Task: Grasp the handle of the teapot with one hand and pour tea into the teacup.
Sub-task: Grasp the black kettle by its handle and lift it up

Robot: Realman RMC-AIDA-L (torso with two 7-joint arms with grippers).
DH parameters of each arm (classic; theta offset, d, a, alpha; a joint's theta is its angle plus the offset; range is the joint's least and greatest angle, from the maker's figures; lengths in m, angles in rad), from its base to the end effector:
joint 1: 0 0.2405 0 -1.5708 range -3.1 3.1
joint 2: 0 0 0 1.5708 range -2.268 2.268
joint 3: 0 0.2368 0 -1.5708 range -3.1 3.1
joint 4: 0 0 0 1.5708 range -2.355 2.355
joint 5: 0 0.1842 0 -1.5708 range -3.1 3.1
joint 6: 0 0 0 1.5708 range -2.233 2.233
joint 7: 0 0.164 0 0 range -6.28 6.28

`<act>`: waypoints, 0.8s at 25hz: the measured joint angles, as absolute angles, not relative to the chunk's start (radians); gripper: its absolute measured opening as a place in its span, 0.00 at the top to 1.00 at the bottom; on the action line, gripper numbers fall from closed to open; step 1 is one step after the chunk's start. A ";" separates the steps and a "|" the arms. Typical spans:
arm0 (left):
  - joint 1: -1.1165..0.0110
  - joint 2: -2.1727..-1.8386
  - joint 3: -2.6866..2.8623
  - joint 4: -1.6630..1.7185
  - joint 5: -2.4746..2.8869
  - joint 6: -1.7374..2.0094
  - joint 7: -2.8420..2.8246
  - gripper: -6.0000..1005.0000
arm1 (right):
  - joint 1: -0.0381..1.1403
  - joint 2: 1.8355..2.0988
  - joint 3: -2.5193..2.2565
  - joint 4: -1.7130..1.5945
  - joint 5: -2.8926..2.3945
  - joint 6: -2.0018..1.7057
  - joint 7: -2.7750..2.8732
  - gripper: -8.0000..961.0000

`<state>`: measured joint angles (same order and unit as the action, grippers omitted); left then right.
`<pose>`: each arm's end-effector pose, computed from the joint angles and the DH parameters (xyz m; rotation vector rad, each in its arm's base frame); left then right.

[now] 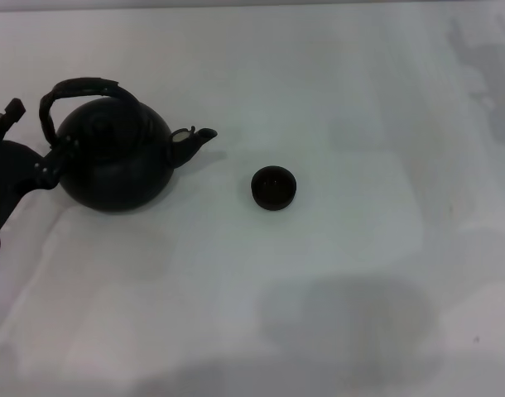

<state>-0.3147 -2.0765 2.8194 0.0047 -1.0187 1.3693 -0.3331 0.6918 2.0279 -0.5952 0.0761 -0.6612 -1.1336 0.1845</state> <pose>-0.3114 0.2662 -0.0120 -1.8562 -0.5361 -0.7213 0.2715 0.3941 0.0471 -1.5149 0.5110 0.7036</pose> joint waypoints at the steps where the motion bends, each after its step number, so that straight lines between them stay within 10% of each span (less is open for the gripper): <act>1: -0.315 -2.077 2.819 0.005 -1.019 1.369 -0.333 0.12 | 0.693 2.028 -0.595 0.076 -0.661 -1.134 0.184 0.14; 13: -0.313 -2.078 2.819 0.001 -1.019 1.356 -0.326 0.13 | 0.700 2.028 -0.595 0.074 -0.661 -1.134 0.187 0.14; 20: -0.318 -2.079 2.823 0.000 -1.019 1.347 -0.326 0.46 | 0.693 2.028 -0.595 0.074 -0.661 -1.134 0.213 0.14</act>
<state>-0.3178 -2.0785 2.8226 0.0003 -1.0186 1.3468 -0.3255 0.6927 2.0279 -0.5951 0.0735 -0.6612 -1.1336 0.2129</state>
